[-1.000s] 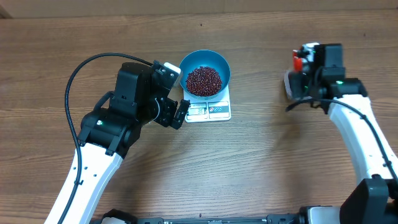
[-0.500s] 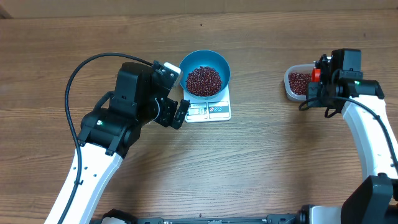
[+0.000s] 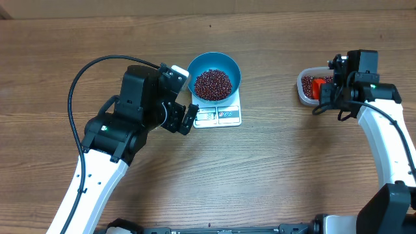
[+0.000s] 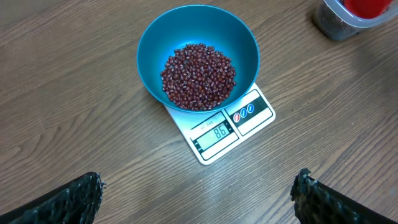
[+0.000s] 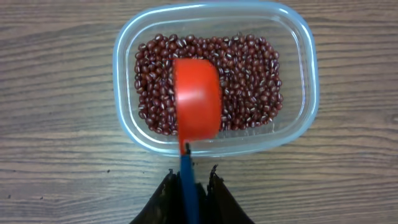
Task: Scoop item into bowl and weigh 150g on scale
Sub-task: 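Move the empty scoop with the right gripper back to the bean tub, then dig the red scoop into the beans in the tub with the right gripper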
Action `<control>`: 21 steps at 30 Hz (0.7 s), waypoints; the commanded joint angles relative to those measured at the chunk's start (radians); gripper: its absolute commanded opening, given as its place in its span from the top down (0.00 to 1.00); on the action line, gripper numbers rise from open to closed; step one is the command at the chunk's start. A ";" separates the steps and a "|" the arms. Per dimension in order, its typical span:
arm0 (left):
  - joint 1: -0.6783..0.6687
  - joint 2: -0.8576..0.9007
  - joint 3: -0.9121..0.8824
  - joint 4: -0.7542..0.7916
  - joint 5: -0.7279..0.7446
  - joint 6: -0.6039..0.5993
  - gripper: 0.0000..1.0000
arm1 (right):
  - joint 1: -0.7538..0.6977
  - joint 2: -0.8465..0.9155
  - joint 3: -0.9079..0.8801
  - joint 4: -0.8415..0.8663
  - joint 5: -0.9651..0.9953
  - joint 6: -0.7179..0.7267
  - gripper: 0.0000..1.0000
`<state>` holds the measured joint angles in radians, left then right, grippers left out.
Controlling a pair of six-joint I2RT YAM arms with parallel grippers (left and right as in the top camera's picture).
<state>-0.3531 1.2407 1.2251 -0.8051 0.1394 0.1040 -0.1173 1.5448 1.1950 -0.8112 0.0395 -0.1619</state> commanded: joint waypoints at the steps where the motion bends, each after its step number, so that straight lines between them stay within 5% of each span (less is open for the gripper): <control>1: -0.003 -0.016 0.002 0.000 0.015 -0.006 0.00 | -0.001 -0.020 0.022 0.017 -0.008 0.002 0.85; 21: -0.003 -0.016 0.002 0.000 0.014 -0.006 0.00 | -0.001 0.029 0.021 0.097 -0.008 0.010 0.87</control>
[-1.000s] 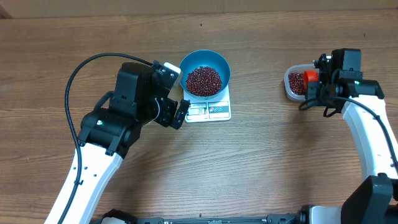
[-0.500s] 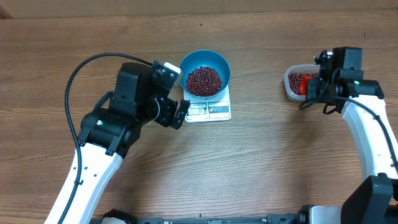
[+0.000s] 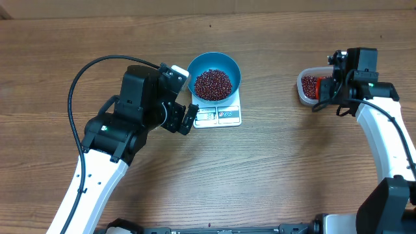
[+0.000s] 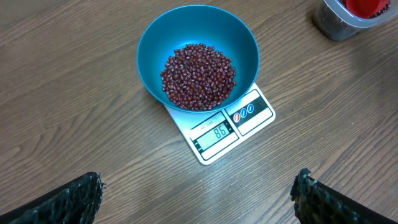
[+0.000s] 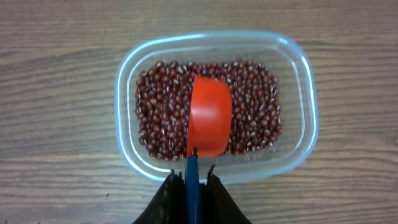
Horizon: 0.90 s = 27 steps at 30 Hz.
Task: Scoop item into bowl and weigh 150g on scale
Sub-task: 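Dig the red scoop into the beans in the tub with the right gripper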
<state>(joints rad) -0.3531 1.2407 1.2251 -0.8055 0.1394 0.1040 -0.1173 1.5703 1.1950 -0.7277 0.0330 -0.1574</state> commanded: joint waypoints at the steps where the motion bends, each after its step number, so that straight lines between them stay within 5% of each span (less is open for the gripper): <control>1: -0.003 -0.016 0.002 0.000 0.015 -0.006 0.01 | -0.001 0.003 0.022 0.018 -0.002 0.005 0.87; 21: -0.003 -0.016 0.002 0.000 0.015 -0.006 0.00 | -0.001 0.003 0.021 0.104 -0.001 0.031 0.87; 27: -0.003 -0.016 0.002 0.000 0.015 -0.006 0.00 | -0.001 0.003 0.021 0.117 -0.001 0.030 0.96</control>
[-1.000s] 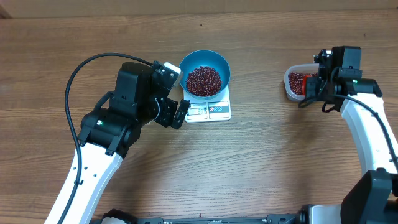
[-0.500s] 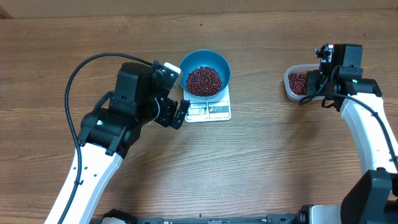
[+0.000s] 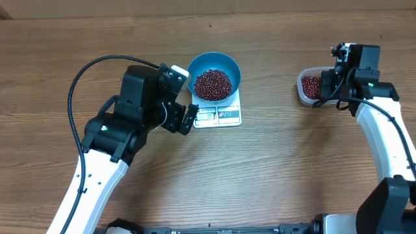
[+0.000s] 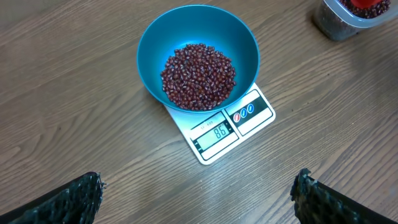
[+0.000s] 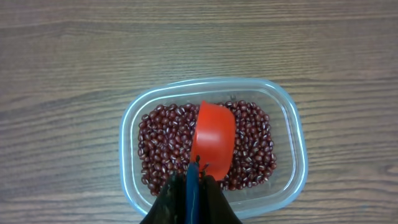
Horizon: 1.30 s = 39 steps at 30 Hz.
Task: Scoop item into bowl and weigh 150g on scale
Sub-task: 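Dig the red scoop into the beans in the tub with the right gripper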
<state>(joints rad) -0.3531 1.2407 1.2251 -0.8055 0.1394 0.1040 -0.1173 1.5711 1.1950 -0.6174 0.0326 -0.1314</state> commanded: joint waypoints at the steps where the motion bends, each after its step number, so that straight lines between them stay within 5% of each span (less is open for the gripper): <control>1: -0.003 -0.016 0.002 0.000 0.015 -0.006 0.00 | -0.001 0.002 0.021 0.006 0.000 0.004 0.96; 24: -0.003 -0.016 0.002 0.000 0.014 -0.006 0.01 | -0.001 0.011 0.002 0.010 0.054 -0.315 0.96; 39: -0.003 -0.016 0.002 0.000 0.015 -0.006 0.00 | -0.001 0.085 0.002 0.000 0.072 -0.369 0.96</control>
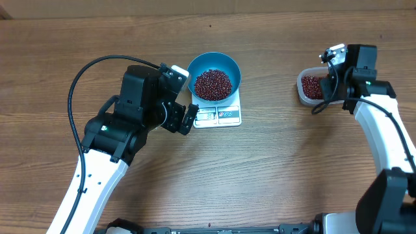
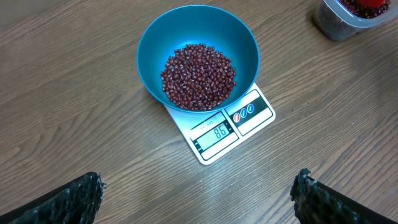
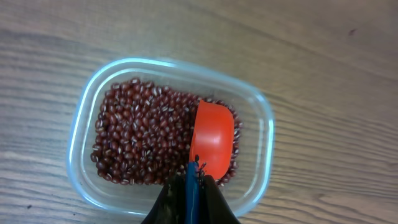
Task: Scoop item into bowl and weigh 150g on scale
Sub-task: 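Dig the red scoop into the beans in the tub with the right gripper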
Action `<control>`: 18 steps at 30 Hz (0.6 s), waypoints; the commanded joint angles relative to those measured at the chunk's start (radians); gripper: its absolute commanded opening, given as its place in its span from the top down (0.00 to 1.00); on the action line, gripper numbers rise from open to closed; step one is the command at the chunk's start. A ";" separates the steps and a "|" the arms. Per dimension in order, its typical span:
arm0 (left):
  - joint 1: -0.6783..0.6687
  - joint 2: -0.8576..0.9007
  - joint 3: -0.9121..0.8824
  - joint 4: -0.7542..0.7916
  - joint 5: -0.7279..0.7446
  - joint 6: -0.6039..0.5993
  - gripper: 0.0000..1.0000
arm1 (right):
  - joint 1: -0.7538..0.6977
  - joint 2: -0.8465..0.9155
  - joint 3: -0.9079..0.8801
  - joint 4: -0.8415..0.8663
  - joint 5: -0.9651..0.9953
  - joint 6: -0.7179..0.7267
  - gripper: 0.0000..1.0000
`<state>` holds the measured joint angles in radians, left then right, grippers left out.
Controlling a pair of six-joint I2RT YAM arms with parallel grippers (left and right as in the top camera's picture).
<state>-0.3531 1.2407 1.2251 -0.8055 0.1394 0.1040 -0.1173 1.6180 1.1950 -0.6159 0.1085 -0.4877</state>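
Observation:
A blue bowl [image 2: 198, 57] holding red beans [image 2: 199, 76] sits on a small white scale [image 2: 231, 126] whose display reads 86. My left gripper [image 2: 198, 194] is open over bare table in front of the scale. At the right, a clear plastic container [image 3: 169, 134] holds more red beans [image 3: 143, 146]. My right gripper [image 3: 192, 186] is shut on the blue handle of a red scoop [image 3: 214, 138], whose cup is turned down into the beans at the container's right side. In the overhead view the right gripper [image 1: 333, 71] hovers over the container [image 1: 312, 87].
The wooden table [image 1: 273, 169] spreads around the scale and container. A black cable [image 1: 97, 68] loops above the left arm. The table's far edge [image 1: 208, 12] runs close behind the bowl.
The right wrist has tilted and turned: the container now appears slanted, and the scoop's cup sits at the container's right side instead of the middle. The left arm and the scale reading are unchanged.
The right gripper held the scoop cup-down over the beans in the container's middle at the first moment. At each later moment the cup sat deeper and further right among the beans, with the wrist tilted further. The left gripper stayed open, and the scale read 86 throughout.

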 commanded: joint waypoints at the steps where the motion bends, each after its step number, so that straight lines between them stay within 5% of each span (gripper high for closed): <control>1: -0.003 -0.016 0.002 0.000 0.015 -0.006 0.00 | -0.001 0.047 0.002 -0.005 -0.017 -0.012 0.96; 18: -0.003 -0.016 0.002 0.000 0.015 -0.006 0.01 | -0.003 0.067 0.002 -0.022 -0.234 0.042 0.96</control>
<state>-0.3531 1.2407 1.2251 -0.8055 0.1394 0.1040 -0.1181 1.6676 1.1950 -0.6342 -0.0643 -0.4709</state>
